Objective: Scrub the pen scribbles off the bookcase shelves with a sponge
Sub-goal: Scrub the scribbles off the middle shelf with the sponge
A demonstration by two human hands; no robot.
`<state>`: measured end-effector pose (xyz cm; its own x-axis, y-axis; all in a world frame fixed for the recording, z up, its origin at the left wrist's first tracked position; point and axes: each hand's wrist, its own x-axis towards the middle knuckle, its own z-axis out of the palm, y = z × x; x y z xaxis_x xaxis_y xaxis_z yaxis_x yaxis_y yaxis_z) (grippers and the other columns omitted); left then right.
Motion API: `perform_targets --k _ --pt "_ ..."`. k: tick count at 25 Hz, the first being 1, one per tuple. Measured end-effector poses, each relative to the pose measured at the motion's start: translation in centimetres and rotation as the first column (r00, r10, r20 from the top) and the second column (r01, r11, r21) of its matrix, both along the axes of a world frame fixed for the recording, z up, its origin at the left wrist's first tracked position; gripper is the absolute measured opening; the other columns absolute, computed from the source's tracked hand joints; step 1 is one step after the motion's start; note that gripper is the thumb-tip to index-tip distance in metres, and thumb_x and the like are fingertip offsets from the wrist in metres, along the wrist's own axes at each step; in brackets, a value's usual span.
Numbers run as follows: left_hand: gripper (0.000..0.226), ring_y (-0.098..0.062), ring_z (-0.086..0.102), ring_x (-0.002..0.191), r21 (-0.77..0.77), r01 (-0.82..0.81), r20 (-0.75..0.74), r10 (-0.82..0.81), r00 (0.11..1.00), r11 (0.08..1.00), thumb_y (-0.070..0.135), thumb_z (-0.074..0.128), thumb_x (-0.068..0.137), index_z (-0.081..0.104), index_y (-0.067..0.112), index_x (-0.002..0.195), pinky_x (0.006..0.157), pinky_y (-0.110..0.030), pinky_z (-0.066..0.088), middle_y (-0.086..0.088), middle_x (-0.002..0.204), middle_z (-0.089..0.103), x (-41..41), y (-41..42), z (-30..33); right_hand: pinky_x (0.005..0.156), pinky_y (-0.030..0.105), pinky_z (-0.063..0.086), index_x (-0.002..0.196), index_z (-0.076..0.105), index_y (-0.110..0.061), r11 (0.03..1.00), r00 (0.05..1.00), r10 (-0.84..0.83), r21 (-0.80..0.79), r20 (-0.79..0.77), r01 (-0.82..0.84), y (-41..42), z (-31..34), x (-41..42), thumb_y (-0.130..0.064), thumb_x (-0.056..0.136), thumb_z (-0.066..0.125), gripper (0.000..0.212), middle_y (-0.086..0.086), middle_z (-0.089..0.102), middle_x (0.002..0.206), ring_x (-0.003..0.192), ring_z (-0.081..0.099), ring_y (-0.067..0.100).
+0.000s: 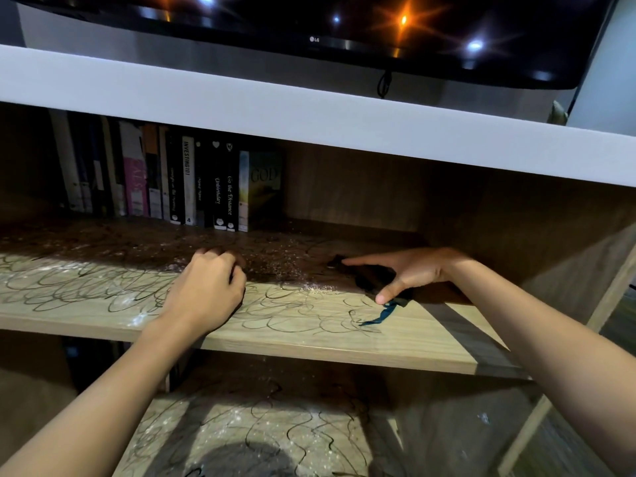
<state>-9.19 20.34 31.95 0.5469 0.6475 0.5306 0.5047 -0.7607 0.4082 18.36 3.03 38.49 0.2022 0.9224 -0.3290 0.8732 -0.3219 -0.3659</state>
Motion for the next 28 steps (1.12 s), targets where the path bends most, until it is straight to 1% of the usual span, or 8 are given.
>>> perform_targets --k 3,6,10,13,17,20,23,28 --pt "0.023 -0.035 0.052 0.1 -0.004 0.001 0.002 -0.001 1.0 1.0 0.02 0.047 0.095 0.065 0.007 0.097 0.09 -0.046 0.046 -0.017 0.093 0.062 0.0 0.1 0.0 0.109 0.026 0.025 0.149 0.016 -0.043 0.992 0.989 -0.019 0.126 0.15 0.0 1.1 -0.5 0.5 -0.028 0.082 0.073 0.089 -0.01 0.024 0.156 0.141 0.025 0.014" --pt "0.023 -0.032 0.053 0.095 -0.005 0.01 0.002 -0.01 1.0 1.0 0.021 0.046 0.095 0.065 0.008 0.094 0.09 -0.047 0.046 -0.013 0.09 0.061 -0.1 0.1 0.0 0.1 0.021 0.032 0.142 0.037 -0.033 0.956 0.976 -0.087 0.292 0.202 0.025 2.3 -0.9 1.2 -0.027 0.081 0.075 0.071 -0.007 0.041 0.146 0.131 0.04 0.013" --pt "0.022 -0.031 0.052 0.095 -0.01 0.021 0.016 -0.021 1.0 1.0 0.022 0.045 0.096 0.061 0.011 0.086 0.085 -0.044 0.047 -0.008 0.084 0.057 0.0 -0.1 0.0 0.104 0.032 0.036 0.14 0.039 -0.02 0.814 0.873 -0.37 0.564 0.319 0.139 3.3 -1.0 2.3 -0.028 0.083 0.073 0.067 0.009 0.044 0.143 0.131 0.041 0.027" --pt "0.021 -0.031 0.052 0.093 -0.014 0.029 0.016 -0.029 0.999 0.999 0.022 0.045 0.096 0.055 0.014 0.079 0.077 -0.042 0.046 -0.005 0.08 0.051 0.0 0.0 0.0 0.112 0.043 0.028 0.148 0.021 -0.021 0.911 0.767 -0.377 0.36 0.52 0.203 3.6 -2.6 2.5 -0.052 0.09 0.055 0.075 0.018 0.027 0.15 0.139 0.026 0.036" --pt "0.023 -0.03 0.053 0.092 -0.011 0.037 0.03 -0.037 0.999 0.999 0.023 0.045 0.096 0.061 0.01 0.086 0.076 -0.042 0.048 -0.009 0.085 0.057 0.2 0.2 0.0 0.114 0.034 0.013 0.153 0.002 -0.034 0.957 0.928 -0.288 0.029 0.235 0.29 2.4 -0.7 1.6 -0.073 0.086 0.033 0.084 0.002 0.009 0.16 0.147 0.011 0.023" --pt "0.024 -0.029 0.053 0.091 -0.002 0.035 0.023 -0.035 0.999 0.999 0.023 0.045 0.096 0.062 0.009 0.088 0.077 -0.044 0.049 -0.01 0.088 0.058 0.1 0.2 -0.1 0.095 0.018 0.035 0.147 0.031 -0.021 0.944 0.942 -0.301 0.19 0.148 0.271 1.7 0.5 1.5 -0.048 0.087 0.062 0.073 -0.001 0.045 0.143 0.125 0.048 0.017" --pt "0.024 -0.028 0.053 0.087 0.005 0.037 0.037 -0.037 0.999 0.999 0.022 0.046 0.096 0.061 0.008 0.084 0.074 -0.041 0.048 -0.008 0.083 0.056 -0.1 0.1 -0.1 0.07 0.028 0.049 0.117 0.055 -0.019 0.869 0.913 -0.392 0.369 0.109 0.329 3.0 -1.0 1.9 -0.054 0.074 0.074 0.059 0.001 0.063 0.111 0.092 0.062 0.018" --pt "0.024 -0.029 0.053 0.088 -0.003 0.04 0.041 -0.04 0.998 0.999 0.022 0.045 0.097 0.063 0.007 0.09 0.076 -0.043 0.049 -0.006 0.084 0.053 0.0 0.0 0.0 0.084 0.029 0.042 0.13 0.046 -0.011 0.819 0.9 -0.42 0.474 0.116 0.321 6.0 -3.4 0.5 -0.042 0.087 0.065 0.056 0.011 0.056 0.128 0.113 0.054 0.025"
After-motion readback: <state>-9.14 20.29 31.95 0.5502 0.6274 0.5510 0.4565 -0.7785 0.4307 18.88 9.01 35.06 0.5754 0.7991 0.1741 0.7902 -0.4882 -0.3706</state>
